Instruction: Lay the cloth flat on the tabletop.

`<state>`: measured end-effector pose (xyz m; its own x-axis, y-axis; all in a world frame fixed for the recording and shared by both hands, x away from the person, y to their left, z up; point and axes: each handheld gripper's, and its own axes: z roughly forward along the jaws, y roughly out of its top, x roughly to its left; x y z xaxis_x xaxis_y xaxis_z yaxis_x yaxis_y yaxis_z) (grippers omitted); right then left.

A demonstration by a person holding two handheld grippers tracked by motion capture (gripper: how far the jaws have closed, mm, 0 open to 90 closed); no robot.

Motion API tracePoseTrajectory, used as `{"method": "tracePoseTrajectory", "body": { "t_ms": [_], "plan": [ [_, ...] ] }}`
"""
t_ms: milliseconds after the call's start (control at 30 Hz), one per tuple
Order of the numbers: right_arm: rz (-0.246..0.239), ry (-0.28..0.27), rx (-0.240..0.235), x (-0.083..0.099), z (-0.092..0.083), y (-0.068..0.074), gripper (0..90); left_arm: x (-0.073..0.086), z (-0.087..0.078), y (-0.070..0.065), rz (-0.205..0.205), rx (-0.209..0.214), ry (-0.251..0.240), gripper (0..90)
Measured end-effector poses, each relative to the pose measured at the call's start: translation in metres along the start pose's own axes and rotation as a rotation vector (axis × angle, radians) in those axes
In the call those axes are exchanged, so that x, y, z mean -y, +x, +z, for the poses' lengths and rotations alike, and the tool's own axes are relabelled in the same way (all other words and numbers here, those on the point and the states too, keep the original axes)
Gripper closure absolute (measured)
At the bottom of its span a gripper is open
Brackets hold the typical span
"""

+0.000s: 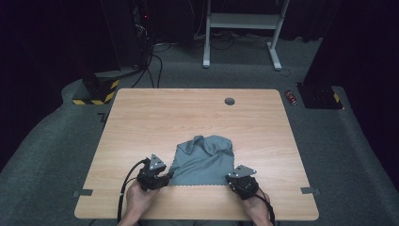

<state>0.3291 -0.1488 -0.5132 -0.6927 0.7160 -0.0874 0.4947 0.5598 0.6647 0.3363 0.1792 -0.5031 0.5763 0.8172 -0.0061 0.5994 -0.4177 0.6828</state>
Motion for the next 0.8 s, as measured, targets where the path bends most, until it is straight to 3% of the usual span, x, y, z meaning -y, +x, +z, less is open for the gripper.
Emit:
{"method": "tracePoseTrajectory", "body": {
  "t_ms": [133,433,533,667,800],
  "plan": [
    [-0.016,0.014,0.002,0.003,-0.005,0.002,89.9,0.004,0.005,0.002,-0.009,-0.004,0.020,56.8],
    [-0.031,0.051,-0.004,0.013,-0.020,0.004,88.4,0.013,-0.002,-0.003,0.024,-0.016,0.043,54.7],
    [0.007,0.013,0.009,0.012,-0.022,0.000,74.8,0.013,-0.007,-0.003,0.014,-0.003,0.021,54.2],
    [0.069,-0.032,0.015,0.003,-0.015,-0.009,70.6,0.006,-0.005,-0.003,0.019,0.011,-0.006,48.1],
    [0.095,-0.027,0.012,-0.002,-0.001,-0.011,69.3,-0.001,0.005,-0.005,0.040,0.013,0.001,45.9]
  ]
}}
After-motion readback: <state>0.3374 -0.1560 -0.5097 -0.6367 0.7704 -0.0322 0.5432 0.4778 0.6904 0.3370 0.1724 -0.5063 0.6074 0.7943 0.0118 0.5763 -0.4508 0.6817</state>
